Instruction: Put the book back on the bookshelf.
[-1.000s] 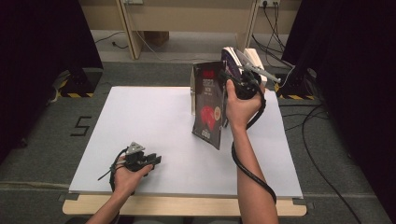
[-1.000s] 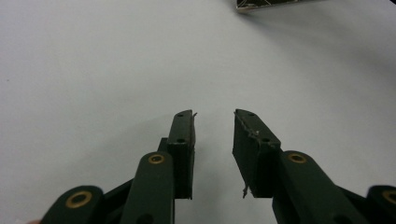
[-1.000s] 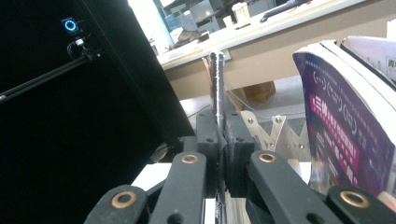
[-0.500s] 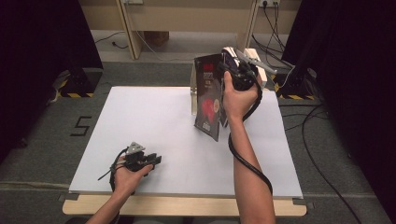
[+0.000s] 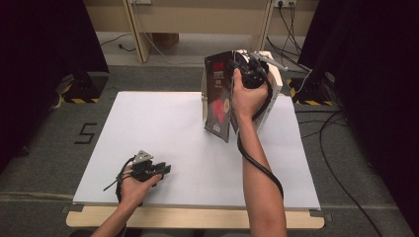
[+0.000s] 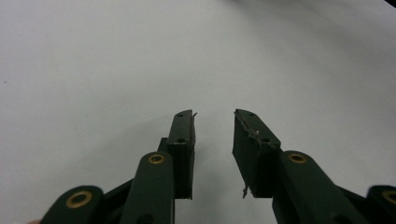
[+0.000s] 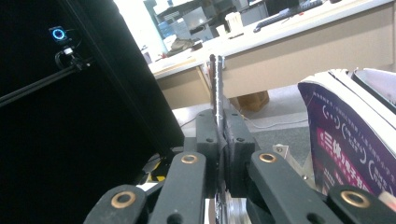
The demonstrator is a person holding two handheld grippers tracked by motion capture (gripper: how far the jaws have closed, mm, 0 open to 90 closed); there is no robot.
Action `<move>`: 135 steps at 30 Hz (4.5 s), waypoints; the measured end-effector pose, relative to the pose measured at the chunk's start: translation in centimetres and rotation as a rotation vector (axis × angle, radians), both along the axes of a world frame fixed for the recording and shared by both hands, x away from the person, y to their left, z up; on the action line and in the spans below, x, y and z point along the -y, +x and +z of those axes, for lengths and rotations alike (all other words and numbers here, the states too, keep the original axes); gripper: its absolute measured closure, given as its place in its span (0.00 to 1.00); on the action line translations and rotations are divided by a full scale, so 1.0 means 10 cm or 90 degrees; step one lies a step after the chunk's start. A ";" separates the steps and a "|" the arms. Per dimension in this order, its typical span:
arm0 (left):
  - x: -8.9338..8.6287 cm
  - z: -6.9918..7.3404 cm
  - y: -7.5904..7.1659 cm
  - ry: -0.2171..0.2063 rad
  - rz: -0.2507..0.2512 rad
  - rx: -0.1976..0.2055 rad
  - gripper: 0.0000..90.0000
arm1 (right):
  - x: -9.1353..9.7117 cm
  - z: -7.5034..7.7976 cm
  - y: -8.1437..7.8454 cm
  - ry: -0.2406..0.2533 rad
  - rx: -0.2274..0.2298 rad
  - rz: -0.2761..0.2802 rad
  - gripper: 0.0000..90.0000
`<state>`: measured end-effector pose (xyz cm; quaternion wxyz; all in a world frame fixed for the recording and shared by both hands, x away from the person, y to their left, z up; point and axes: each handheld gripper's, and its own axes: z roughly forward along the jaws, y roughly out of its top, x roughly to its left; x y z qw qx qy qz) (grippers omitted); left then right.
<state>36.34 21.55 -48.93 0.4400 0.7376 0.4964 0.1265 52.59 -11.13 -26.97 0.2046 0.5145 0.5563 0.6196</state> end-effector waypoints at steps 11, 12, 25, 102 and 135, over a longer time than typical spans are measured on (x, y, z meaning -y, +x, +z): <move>-0.01 0.00 0.00 -0.001 0.000 -0.001 0.75 | -0.04 -0.01 0.13 0.003 -0.003 -0.014 0.97; -0.01 0.00 0.00 -0.001 0.001 -0.001 0.75 | -0.04 0.00 0.14 -0.001 0.002 -0.014 0.97; -0.03 0.00 0.01 -0.008 0.004 0.002 0.75 | -0.12 0.01 0.29 -0.012 0.004 -0.030 0.96; 0.00 -0.03 0.01 0.001 -0.009 -0.003 0.74 | -0.22 -0.45 0.00 -0.237 -0.090 -0.014 0.74; -0.01 -0.03 0.02 0.005 -0.010 0.000 0.74 | -0.27 -0.15 -0.03 -0.224 -0.060 -0.053 0.97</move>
